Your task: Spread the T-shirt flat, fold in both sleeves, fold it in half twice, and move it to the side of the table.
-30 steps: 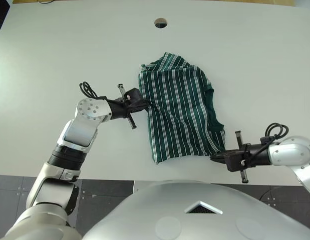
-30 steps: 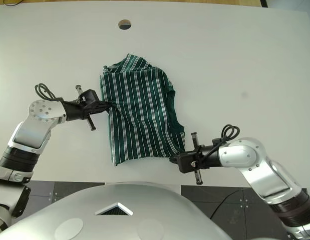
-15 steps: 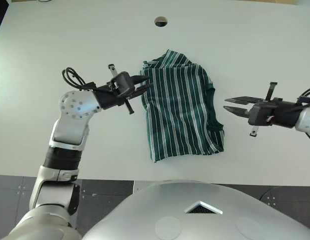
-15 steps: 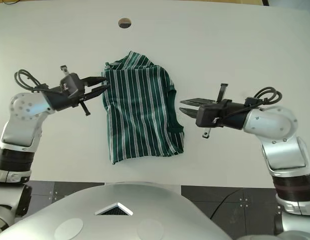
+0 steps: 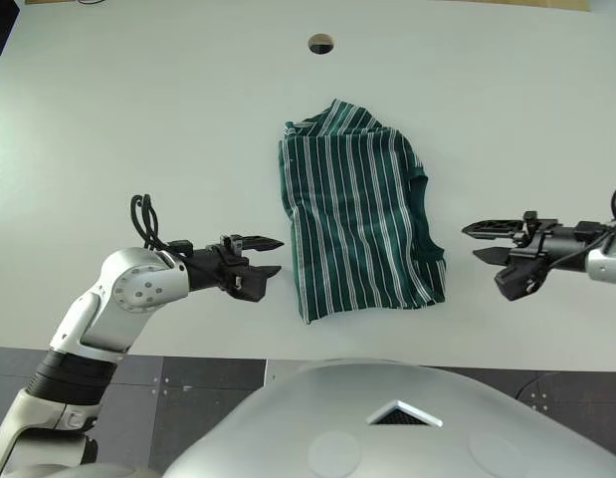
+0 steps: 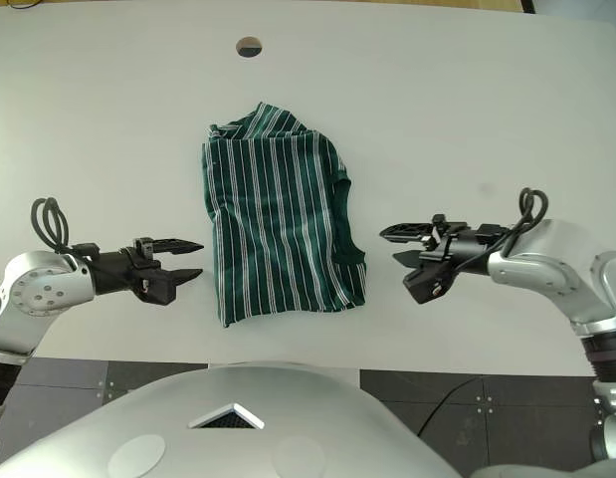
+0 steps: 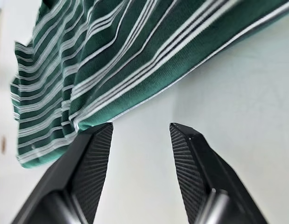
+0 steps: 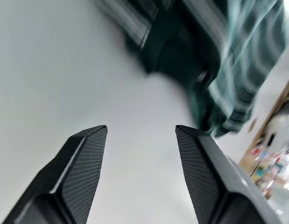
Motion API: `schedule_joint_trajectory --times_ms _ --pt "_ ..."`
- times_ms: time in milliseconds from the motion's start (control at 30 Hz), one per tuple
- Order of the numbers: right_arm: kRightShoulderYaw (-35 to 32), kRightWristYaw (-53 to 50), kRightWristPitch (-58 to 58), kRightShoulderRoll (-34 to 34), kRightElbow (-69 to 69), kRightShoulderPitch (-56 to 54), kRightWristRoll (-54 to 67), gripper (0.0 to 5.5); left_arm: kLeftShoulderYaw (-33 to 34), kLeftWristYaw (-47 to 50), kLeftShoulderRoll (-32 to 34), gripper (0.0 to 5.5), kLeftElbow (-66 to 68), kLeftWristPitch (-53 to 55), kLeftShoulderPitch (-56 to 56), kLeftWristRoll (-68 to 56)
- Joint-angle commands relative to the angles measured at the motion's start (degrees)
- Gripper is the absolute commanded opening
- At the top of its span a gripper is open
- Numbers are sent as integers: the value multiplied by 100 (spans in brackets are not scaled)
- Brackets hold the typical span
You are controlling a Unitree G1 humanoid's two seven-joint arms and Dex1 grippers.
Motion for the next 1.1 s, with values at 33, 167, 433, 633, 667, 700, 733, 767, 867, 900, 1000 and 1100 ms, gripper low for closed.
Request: schedule_joint_trajectory --times_ms 33,167,433,633,667,700,733,767,867,900,1000,1100 --pt "213 40 -16 176 -624 176 -31 271 -221 85 69 226 123 -49 156 401" --pt "517 49 -104 353 -701 130 -265 271 -424 178 -17 226 104 -141 121 420" --pt "894 -79 -336 654 -656 -99 -640 271 -773 218 -86 226 51 -233 32 333" --pt "838 -99 -103 745 -846 -275 -246 271 -974 173 -89 226 85 -288 -131 339" --pt "726 -97 -48 702 -893 -376 -137 271 -974 183 -76 226 89 -285 -133 332" --pt "636 -73 37 659 -919 -461 -7 271 -979 194 -70 226 93 -280 -131 319" --pt "572 -36 132 627 -931 -512 138 271 -990 202 -73 226 100 -276 -128 310" --pt "499 -17 199 590 -919 -541 236 271 -1012 200 -82 226 114 -278 -130 302" --pt "287 -22 230 420 -763 -485 293 271 -1055 163 -66 226 181 -301 -165 299" --pt "236 -42 201 350 -677 -464 222 271 -1057 148 -42 226 203 -310 -176 298" --pt "253 -100 99 285 -242 -486 -20 274 -1074 132 -3 202 229 -312 -156 277" --pt "336 -239 -63 262 188 -398 -326 274 -1114 110 13 139 270 -349 -179 257"
